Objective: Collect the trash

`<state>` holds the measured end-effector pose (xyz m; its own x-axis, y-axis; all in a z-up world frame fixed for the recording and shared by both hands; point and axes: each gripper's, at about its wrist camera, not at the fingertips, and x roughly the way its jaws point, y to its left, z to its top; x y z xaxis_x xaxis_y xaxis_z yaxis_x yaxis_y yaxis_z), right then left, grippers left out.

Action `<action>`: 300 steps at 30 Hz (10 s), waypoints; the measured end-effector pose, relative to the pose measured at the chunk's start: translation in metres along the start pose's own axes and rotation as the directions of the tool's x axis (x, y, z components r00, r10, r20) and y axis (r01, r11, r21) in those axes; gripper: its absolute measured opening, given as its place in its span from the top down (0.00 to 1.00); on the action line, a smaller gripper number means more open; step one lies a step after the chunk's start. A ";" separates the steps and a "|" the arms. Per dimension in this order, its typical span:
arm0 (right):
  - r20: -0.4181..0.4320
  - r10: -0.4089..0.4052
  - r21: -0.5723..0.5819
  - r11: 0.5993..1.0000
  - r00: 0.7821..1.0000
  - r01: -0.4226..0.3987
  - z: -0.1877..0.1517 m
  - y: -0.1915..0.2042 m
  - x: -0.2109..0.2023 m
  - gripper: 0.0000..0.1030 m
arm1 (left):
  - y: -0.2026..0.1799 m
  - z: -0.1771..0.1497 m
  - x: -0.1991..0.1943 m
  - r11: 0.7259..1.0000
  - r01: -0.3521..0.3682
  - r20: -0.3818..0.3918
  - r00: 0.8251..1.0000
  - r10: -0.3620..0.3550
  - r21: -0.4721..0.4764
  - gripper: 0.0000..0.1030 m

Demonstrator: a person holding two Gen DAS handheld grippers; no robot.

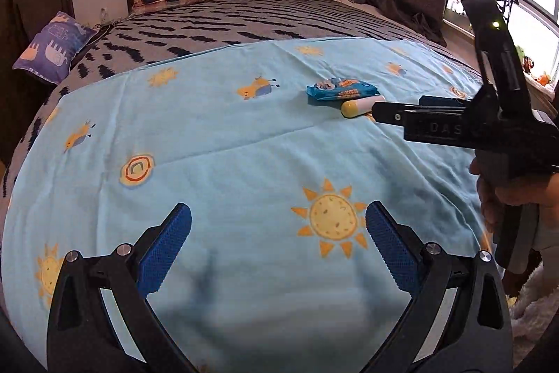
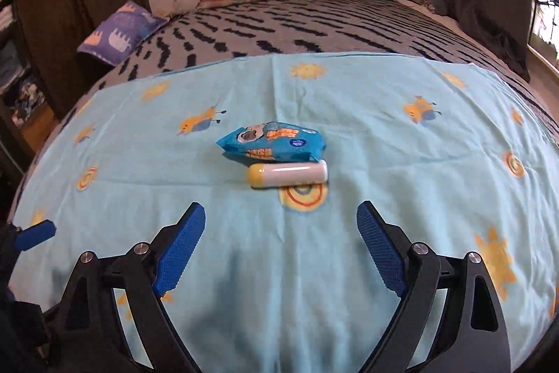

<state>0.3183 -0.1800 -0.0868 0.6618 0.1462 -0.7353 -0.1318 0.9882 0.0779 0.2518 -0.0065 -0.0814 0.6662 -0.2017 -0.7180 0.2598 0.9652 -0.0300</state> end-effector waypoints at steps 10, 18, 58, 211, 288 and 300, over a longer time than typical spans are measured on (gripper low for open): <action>-0.090 -0.016 0.004 1.000 0.996 0.016 0.016 0.004 0.053 0.16 | 0.006 0.012 0.020 1.000 0.004 -0.019 1.000 -0.004 0.017 0.08; -0.051 0.002 -0.004 1.000 0.999 -0.002 0.012 -0.015 0.033 0.33 | -0.004 0.040 0.031 0.999 0.008 -0.013 1.000 -0.007 0.035 0.08; 0.101 -0.034 0.023 0.999 0.994 0.032 -0.027 -0.127 -0.061 0.33 | -0.084 0.119 0.144 0.996 0.082 -0.076 0.994 -0.080 0.018 0.22; 0.487 -0.202 0.053 0.978 0.850 0.202 -0.236 0.019 -0.362 0.03 | -0.089 -0.175 -0.289 0.992 -0.094 0.391 0.912 0.120 -0.084 0.08; 0.474 -0.183 0.049 0.982 0.861 0.182 -0.232 0.025 -0.351 0.03 | -0.091 -0.177 -0.285 0.993 -0.077 0.385 0.917 0.106 -0.089 0.08; 0.468 -0.177 0.050 0.983 0.866 0.174 -0.232 0.025 -0.347 0.03 | -0.092 -0.174 -0.289 0.987 -0.120 0.393 0.907 0.154 -0.109 0.08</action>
<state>-0.0854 -0.2168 0.0140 0.9419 -0.0271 -0.3349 0.0226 0.9996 -0.0174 -0.0863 -0.0085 0.0073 0.9186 -0.0994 -0.3824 0.0996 0.9948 -0.0194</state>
